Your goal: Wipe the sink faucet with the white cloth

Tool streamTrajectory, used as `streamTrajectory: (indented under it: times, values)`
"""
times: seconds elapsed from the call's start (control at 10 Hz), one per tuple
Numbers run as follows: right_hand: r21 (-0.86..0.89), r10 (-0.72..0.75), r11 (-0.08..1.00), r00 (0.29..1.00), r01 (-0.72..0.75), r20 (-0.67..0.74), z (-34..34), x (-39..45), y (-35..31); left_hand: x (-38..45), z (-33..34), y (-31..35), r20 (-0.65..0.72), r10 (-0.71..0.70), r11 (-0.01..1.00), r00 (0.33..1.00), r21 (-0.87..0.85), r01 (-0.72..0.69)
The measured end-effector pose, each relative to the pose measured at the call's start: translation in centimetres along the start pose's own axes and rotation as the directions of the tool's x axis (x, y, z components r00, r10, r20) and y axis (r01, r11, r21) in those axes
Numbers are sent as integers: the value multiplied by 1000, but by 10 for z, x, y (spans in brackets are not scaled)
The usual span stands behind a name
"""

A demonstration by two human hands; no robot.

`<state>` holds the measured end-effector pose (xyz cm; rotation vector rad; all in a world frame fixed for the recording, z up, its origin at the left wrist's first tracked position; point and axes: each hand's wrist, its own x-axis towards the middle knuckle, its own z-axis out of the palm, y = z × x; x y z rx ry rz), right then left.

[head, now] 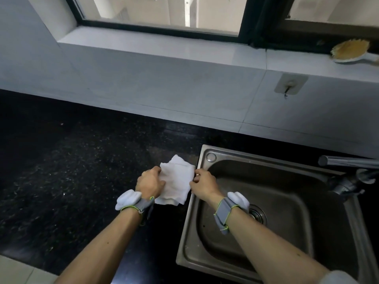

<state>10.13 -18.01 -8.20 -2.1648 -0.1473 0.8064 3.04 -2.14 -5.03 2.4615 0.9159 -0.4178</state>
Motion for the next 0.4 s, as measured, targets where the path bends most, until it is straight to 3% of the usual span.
streamTrajectory:
  times: [0.1, 0.2, 0.3, 0.4]
  values:
    - [12, 22, 1000, 999, -22, 25, -9, -2, 1, 6, 2, 3, 56, -19, 996, 998, 93, 14]
    - [65, 46, 997, 999, -48, 29, -24, -2, 7, 8, 3, 18, -41, -64, 989, 997, 129, 69]
    - [154, 65, 985, 995, -77, 81, -54, -15, 1, 0, -4, 48, -177, 17, 992, 984, 128, 6]
    - [211, 39, 975, 988, -69, 146, -83, -29, -4, -7, -9, 84, -195, 184, 977, 963, -74, -202]
